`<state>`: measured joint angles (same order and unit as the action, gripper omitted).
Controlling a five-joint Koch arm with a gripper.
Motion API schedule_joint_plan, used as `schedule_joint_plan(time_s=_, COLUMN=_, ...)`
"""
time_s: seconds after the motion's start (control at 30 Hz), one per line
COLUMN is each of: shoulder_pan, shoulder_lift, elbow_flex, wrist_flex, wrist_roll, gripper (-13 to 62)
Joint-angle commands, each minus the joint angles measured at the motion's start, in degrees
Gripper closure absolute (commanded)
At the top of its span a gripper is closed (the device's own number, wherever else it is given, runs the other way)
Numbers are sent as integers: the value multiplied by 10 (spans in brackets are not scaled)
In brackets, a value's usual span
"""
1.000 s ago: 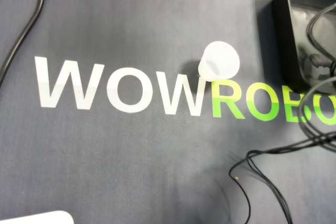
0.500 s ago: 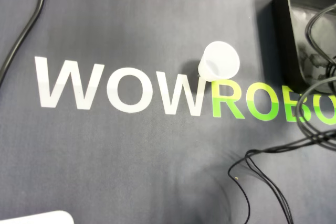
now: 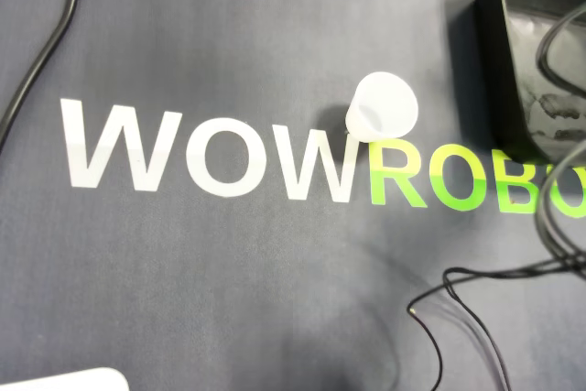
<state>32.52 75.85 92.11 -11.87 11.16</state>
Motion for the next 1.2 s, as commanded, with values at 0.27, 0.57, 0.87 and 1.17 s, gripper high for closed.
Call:
schedule_joint_plan(time_s=0.27, shoulder_pan=-58, shoulder_lift=230, elbow_flex=167, wrist_flex=-81, wrist_roll=-352, gripper=435)
schedule_joint_plan(time_s=0.57, shoulder_pan=-139, shoulder_lift=403, elbow_flex=393, wrist_flex=-113, wrist_roll=-559, gripper=435)
schedule_joint_plan(time_s=0.87, shoulder_pan=-206, shoulder_lift=484, elbow_flex=535, wrist_flex=-113, wrist_roll=-758, gripper=435)
schedule_joint_plan(time_s=1.17, shoulder_pan=-247, shoulder_lift=525, elbow_flex=612, wrist_flex=-113, wrist_roll=-894, gripper=435)
